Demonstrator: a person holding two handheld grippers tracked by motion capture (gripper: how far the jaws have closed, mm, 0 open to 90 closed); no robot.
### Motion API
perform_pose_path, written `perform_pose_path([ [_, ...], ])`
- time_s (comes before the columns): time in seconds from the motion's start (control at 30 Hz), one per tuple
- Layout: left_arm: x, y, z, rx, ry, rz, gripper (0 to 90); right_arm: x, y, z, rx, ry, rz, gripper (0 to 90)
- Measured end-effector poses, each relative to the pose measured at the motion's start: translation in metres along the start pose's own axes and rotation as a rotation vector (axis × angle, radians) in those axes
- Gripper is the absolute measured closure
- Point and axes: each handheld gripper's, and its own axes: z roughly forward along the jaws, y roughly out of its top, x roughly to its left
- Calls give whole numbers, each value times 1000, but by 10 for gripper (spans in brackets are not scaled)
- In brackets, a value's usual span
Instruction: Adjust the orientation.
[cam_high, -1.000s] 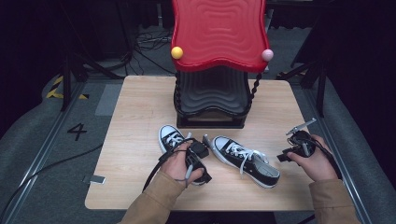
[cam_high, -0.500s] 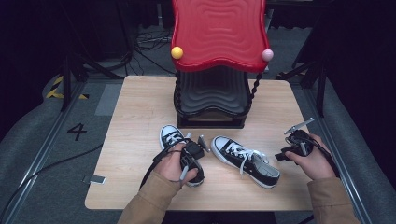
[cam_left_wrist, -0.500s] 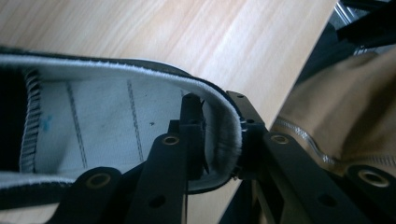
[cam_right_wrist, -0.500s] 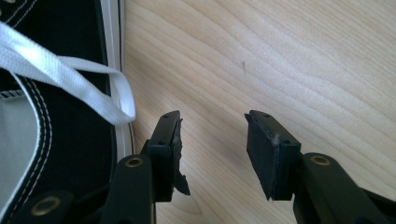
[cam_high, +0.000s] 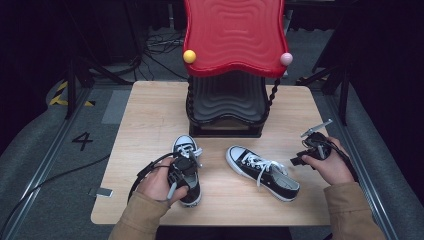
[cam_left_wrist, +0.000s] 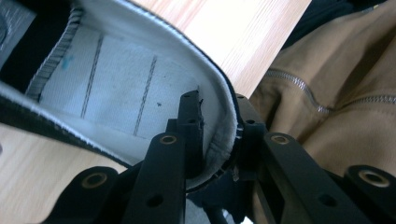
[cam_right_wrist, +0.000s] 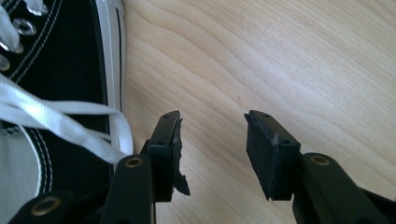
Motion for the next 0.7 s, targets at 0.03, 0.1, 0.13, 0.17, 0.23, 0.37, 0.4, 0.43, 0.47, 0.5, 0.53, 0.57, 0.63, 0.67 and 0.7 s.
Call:
perform_pose_path([
  [0.03,2,-3,-1,3,4,-10,785,0,3,1,0,2,1,560],
  [0.1,5,-11,-4,9,21,-49,784,0,3,1,0,3,-1,560],
  [0.13,7,-15,-6,18,37,-73,778,0,4,1,-4,3,-2,560],
  [0.17,11,-21,-7,18,45,-95,774,-1,5,1,-4,4,0,560],
  [0.23,17,-30,-8,26,49,-128,766,-1,6,2,0,6,-3,561],
  [0.37,23,-36,-10,39,63,-172,755,0,7,3,3,6,-6,560],
  [0.4,23,-36,-10,39,63,-172,753,0,7,3,4,6,-7,559],
  [0.43,28,-39,-9,65,71,-204,749,-1,7,4,5,3,-7,558],
  [0.47,28,-39,-9,65,71,-204,746,-1,7,4,6,5,-6,557],
  [0.5,33,-42,-7,88,92,-246,742,-1,6,4,5,4,-4,557],
  [0.53,35,-43,-7,85,82,-262,739,-1,6,4,5,3,-3,556],
  [0.57,35,-43,-7,85,82,-262,739,-1,6,4,5,3,-4,556],
  [0.63,34,-42,-7,81,89,-265,734,-1,6,4,5,3,-3,555],
  [0.67,32,-41,-8,45,78,-256,698,-1,6,4,5,3,-4,554],
  [0.7,32,-41,-8,45,78,-256,634,-1,6,4,5,3,-4,554],
])
